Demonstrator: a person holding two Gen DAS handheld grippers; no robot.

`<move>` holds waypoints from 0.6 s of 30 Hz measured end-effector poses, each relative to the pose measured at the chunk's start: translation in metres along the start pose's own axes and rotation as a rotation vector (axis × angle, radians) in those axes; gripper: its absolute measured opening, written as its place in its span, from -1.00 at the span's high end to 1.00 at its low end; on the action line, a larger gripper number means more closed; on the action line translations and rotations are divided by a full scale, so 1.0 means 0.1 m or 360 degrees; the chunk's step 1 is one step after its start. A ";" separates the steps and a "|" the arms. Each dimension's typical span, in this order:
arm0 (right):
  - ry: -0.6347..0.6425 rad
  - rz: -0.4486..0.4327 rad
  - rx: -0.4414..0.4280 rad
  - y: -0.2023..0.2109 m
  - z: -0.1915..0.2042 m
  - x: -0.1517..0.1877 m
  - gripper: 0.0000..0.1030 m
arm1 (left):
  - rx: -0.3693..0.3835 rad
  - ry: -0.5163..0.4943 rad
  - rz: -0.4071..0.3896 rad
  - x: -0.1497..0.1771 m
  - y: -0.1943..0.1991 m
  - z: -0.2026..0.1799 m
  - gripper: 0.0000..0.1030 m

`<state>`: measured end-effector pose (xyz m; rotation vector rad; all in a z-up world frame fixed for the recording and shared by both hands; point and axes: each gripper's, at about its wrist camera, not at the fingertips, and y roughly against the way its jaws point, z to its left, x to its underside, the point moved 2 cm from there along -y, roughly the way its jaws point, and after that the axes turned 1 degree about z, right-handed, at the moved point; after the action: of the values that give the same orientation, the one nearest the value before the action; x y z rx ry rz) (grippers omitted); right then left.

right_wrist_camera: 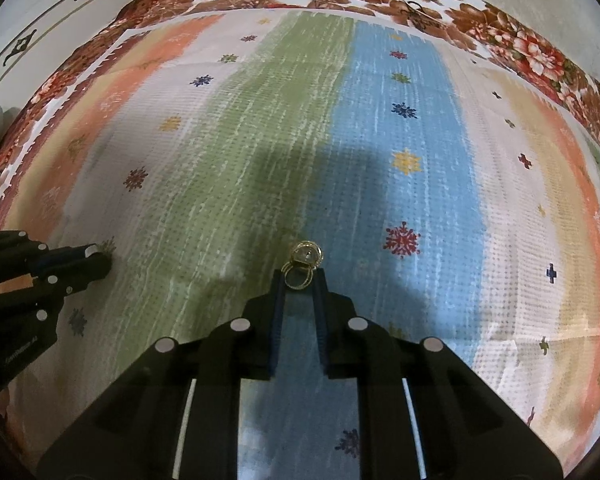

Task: Organize jewelry
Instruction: 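Close left gripper on gold ring while right gripper closes on gold ring, then lift both held rings and carry them over the silver tin box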

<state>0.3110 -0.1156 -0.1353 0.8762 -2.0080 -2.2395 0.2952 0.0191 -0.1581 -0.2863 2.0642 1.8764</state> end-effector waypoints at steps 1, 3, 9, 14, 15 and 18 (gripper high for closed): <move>0.0001 -0.0002 0.0002 0.02 0.00 0.01 0.70 | 0.0000 0.0003 -0.0005 0.00 0.02 0.01 0.85; -0.0004 -0.0010 0.0000 0.08 -0.01 0.02 0.70 | 0.0005 0.0011 -0.0024 0.00 0.08 0.01 0.85; -0.0010 -0.0053 -0.0003 0.31 0.00 0.08 0.71 | 0.0020 0.0030 -0.0069 0.02 0.24 -0.02 0.85; -0.0041 -0.0089 -0.0010 0.51 -0.02 0.14 0.71 | 0.0037 0.0043 -0.0113 0.04 0.41 -0.09 0.85; -0.0050 -0.0099 -0.0013 0.56 -0.02 0.15 0.71 | 0.0039 0.0044 -0.0118 0.05 0.43 -0.10 0.85; -0.0066 -0.0140 -0.0028 0.73 0.00 0.17 0.71 | 0.0055 0.0050 -0.0144 0.09 0.55 -0.14 0.85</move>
<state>0.2712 -0.1351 -0.0753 0.9421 -2.0014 -2.3361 0.2654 0.0117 -0.1095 -0.3962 2.0658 1.7922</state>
